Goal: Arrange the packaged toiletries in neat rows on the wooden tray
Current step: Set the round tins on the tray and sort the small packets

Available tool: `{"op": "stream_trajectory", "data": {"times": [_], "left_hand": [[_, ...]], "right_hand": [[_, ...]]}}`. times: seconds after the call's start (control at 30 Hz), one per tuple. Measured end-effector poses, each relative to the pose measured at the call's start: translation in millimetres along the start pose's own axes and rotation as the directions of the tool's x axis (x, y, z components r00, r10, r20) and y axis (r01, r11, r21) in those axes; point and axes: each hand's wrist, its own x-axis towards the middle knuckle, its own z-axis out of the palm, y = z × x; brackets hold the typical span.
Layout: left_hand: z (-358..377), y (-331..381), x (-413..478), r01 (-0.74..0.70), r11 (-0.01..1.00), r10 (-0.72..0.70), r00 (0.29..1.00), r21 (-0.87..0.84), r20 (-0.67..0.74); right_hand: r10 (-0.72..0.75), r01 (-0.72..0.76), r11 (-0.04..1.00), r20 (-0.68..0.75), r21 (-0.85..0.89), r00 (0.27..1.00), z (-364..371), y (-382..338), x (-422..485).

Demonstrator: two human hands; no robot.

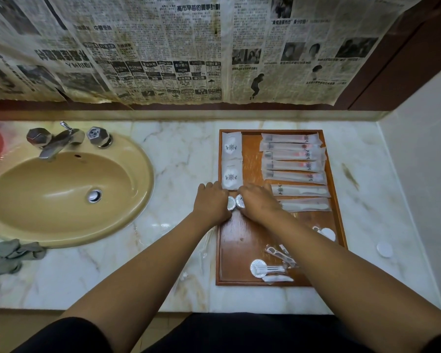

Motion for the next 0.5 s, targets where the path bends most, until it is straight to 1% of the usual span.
{"op": "stream_trajectory", "data": {"times": [0.2,0.33,0.4,0.47,0.5], "left_hand": [[9,-1,-1,0.033,0.999,-0.033,0.999,-0.003,-0.009],[9,0,-4,0.030,0.999,-0.030,0.999,-0.009,0.010],[8,3,-9,0.029,0.998,-0.028,1.000,-0.056,0.003],[1,10,-19,-0.020,0.988,0.008,0.997,-0.155,-0.077],[-3,16,-24,-0.076,0.977,0.052,0.991,-0.198,-0.126]], "right_hand": [[0.001,-0.001,1.000,-0.025,0.001,1.000,5,-1,-4],[0.010,-0.011,1.000,-0.020,-0.011,1.000,5,-2,-12],[0.020,-0.020,1.000,-0.042,-0.005,0.999,3,-1,-20],[0.044,-0.042,0.999,-0.088,0.025,0.995,-2,1,-34],[0.065,-0.061,0.997,-0.106,0.043,0.992,-6,3,-44]]}}
